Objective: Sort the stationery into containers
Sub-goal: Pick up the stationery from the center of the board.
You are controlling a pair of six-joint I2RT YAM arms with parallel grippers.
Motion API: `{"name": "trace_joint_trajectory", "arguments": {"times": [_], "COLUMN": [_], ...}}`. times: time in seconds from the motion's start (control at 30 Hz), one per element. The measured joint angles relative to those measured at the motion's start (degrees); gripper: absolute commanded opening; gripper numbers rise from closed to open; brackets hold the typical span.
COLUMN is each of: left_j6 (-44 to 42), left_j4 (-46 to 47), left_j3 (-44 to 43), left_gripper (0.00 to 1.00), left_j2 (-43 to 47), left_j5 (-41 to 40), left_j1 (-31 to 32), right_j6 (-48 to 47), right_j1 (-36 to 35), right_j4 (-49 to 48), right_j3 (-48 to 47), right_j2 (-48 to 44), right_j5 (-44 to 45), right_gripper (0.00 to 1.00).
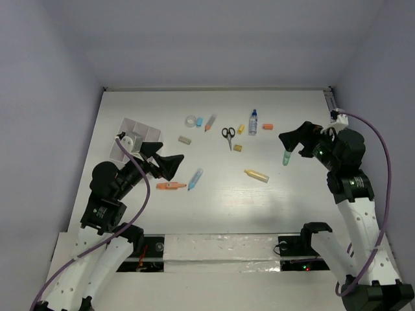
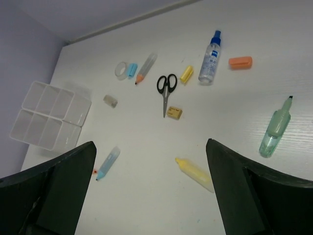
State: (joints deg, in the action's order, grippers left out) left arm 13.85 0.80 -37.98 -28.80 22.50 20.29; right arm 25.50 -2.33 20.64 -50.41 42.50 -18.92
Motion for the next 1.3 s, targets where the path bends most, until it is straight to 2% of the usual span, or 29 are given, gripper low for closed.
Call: {"name": "trace_joint_trajectory", "arguments": {"times": [0.3,0.47,0.53,0.6,0.63,0.87,0.97,1.03,1.3], "left_j6": [-0.5,-0.8,-0.8,-0.9,-0.9,-1.0,-1.0,-1.0,-1.2], "left_j4": [-0.2,-0.2,-0.2,-0.2,-0.2,-0.2,-0.2,-0.2,-0.2], "left_j3": [0.0,0.0,0.0,0.0,0.0,0.0,0.0,0.0,0.0], "left_gripper": [0.99,0.99,0.99,0.99,0.99,0.99,0.99,0.99,0.99], "left_j2": [0.0,0.0,0.0,0.1,0.1,0.1,0.1,0.1,0.1], "left_j5": [0.9,1.4,1.5,1.5,1.5,1.6,1.6,1.6,1.6], "left_j1": [-0.1,-0.1,-0.1,-0.1,-0.1,-0.1,-0.1,-0.1,-0.1], "right_j6": [0.9,0.9,0.0,-1.3,-1.7,-6.1,-7.7,-8.7,-10.2], "right_j1": [-0.2,-3.9,-5.7,-7.1,-7.5,-8.4,-8.9,-9.5,-12.9], "right_j4": [-3.3,-6.2,-6.1,-5.9,-5.9,-3.5,-1.3,0.2,4.6], "right_j3": [0.8,-1.1,-4.2,-8.7,-10.8,-28.0,-35.2,-39.3,-43.6], "right_j2": [12.1,25.4,31.8,38.4,41.1,58.7,65.6,69.7,76.3], "right_j5": [-0.2,2.6,4.8,7.2,8.3,14.4,16.7,18.3,20.7], "right_gripper": [1.0,0.99,0.96,0.83,0.81,0.75,0.67,0.67,0.62]}}
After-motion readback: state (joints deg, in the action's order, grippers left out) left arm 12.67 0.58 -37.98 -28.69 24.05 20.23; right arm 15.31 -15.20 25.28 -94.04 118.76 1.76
